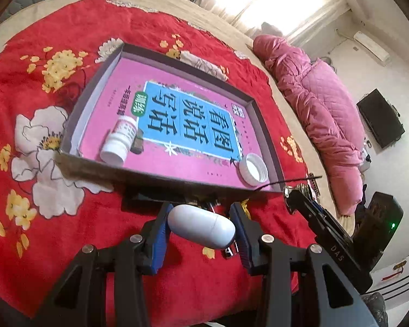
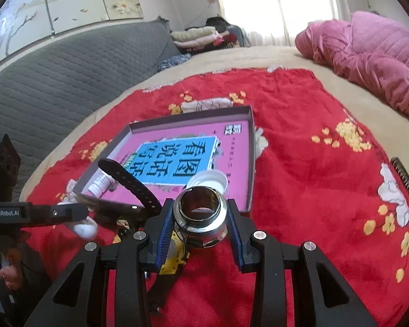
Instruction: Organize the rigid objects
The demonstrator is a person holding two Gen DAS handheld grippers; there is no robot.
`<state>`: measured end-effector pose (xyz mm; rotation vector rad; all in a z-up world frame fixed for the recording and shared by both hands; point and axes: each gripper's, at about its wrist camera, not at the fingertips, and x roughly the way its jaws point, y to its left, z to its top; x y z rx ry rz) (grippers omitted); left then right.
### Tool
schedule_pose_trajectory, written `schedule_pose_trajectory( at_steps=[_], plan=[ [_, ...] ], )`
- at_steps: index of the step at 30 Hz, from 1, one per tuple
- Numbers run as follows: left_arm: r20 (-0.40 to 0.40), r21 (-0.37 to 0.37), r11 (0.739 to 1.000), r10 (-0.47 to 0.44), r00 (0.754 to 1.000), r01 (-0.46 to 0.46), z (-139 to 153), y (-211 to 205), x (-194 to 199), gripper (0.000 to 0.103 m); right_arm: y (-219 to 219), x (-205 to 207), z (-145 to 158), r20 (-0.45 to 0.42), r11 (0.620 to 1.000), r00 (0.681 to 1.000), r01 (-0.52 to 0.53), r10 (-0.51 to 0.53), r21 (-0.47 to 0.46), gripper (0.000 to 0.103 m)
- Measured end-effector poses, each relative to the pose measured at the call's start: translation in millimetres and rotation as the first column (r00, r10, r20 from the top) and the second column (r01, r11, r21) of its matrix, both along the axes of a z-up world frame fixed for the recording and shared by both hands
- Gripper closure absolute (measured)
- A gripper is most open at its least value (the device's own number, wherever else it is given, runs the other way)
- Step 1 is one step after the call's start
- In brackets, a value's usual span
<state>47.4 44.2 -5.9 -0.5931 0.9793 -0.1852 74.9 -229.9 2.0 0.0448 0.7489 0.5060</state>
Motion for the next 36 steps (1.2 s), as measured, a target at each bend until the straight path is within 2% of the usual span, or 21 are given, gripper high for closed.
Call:
schedule_pose_trajectory(
  at_steps=[9, 21, 36],
  plan=[
    [0.052, 0.004, 0.999, 0.038, 0.998, -0.039, 11, 11, 7, 0.060, 6, -3, 6, 0.046, 0.999, 0.999, -0.026, 0.027, -0.023, 0.065],
    [0.088, 0.034, 0.996, 0.081, 0.993, -0.084, 12, 16, 23, 0.060, -1, 7, 10, 0.062, 1.000, 0.998, -0.010, 0.009, 0.021, 0.065],
    [0.117, 0.139, 0.986, 0.075, 0.990, -0.092, 9, 11, 36, 0.060, -2, 13, 12, 0.069, 0.999, 0.998, -0.015, 0.012, 0.040, 0.065]
  ],
)
